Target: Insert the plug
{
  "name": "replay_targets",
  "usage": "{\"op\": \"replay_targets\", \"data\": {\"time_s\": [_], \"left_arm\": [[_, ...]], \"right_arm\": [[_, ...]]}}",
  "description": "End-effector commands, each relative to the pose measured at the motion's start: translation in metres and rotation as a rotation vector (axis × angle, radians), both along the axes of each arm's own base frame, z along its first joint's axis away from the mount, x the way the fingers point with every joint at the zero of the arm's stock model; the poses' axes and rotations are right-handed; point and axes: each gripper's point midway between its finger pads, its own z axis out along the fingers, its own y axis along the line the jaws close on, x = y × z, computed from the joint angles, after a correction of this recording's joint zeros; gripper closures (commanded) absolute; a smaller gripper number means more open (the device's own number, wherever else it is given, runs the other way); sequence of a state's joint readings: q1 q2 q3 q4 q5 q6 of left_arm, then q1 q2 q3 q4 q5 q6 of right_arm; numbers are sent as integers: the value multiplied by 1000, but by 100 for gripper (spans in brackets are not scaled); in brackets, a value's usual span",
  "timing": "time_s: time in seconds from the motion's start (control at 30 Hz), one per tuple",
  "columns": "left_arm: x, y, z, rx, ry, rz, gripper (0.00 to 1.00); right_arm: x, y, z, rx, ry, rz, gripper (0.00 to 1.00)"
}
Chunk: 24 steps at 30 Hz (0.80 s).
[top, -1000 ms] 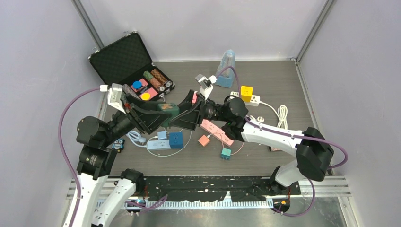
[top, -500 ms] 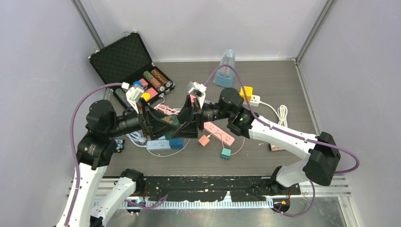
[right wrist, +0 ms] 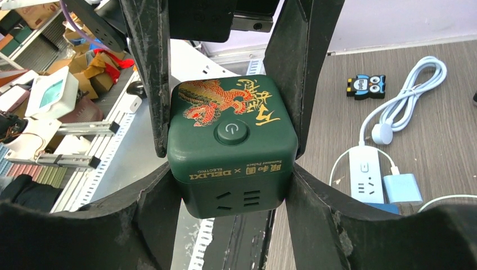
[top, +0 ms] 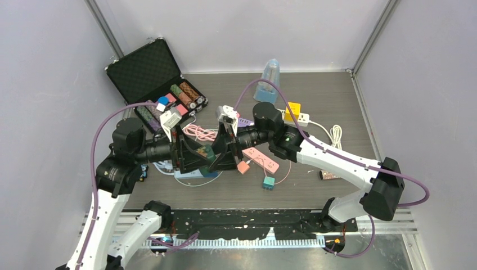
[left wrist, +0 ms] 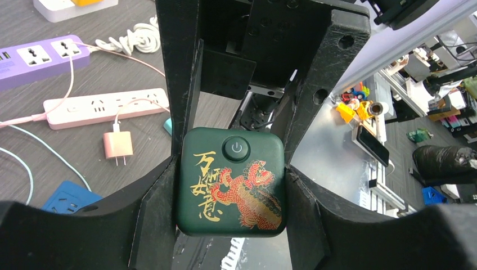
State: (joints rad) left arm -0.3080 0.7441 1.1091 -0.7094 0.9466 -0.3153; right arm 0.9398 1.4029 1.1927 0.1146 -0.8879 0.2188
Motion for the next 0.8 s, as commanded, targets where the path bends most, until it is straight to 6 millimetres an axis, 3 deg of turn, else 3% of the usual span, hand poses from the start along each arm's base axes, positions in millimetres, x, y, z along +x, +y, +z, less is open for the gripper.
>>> {"op": "replay_targets", "data": {"time_s": [0.0, 0.07, 0.13, 0.23, 0.27, 0.3, 0.4, 0.43, 0.5, 0.57, 0.67, 0.7, 0.73, 0.77], "left_arm": [[-1, 3, -24, 68, 33, -6, 43], [0, 3, -28, 80, 38, -3, 45], [3, 4, -29, 88, 35, 10, 54], [5, 4, -30, 94, 35, 10, 78], [5, 4, -31, 95, 38, 8, 90], [6, 3, -32, 98, 40, 9, 99], [14, 6, -35, 121, 36, 45, 100], [17, 7, -36, 128, 30, 63, 100], [25, 11, -37, 142, 12, 111, 100], [36, 14, -37, 151, -7, 168, 100], [58, 19, -35, 147, -39, 269, 100], [67, 19, -33, 135, -60, 302, 100], [76, 19, -32, 122, -73, 327, 100], [85, 18, -31, 103, -85, 353, 100]], "right_arm": [[6, -2, 36, 56, -63, -16, 94], [5, -1, 34, 48, -62, -12, 94], [3, -2, 32, 37, -58, 3, 94], [3, -3, 31, 31, -60, 4, 94], [4, -4, 32, 30, -61, -6, 93], [5, -4, 32, 29, -62, -14, 82], [10, -8, 32, 31, -72, -61, 53], [12, -9, 31, 30, -74, -71, 35], [16, -14, 30, 27, -70, -94, 19], [24, -21, 27, 20, -60, -141, 13], [46, -40, 21, 25, -36, -273, 11], [50, -46, 11, 11, 7, -307, 11], [61, -56, 20, 46, 2, -370, 11], [65, -63, 11, 38, 46, -408, 11]]}}
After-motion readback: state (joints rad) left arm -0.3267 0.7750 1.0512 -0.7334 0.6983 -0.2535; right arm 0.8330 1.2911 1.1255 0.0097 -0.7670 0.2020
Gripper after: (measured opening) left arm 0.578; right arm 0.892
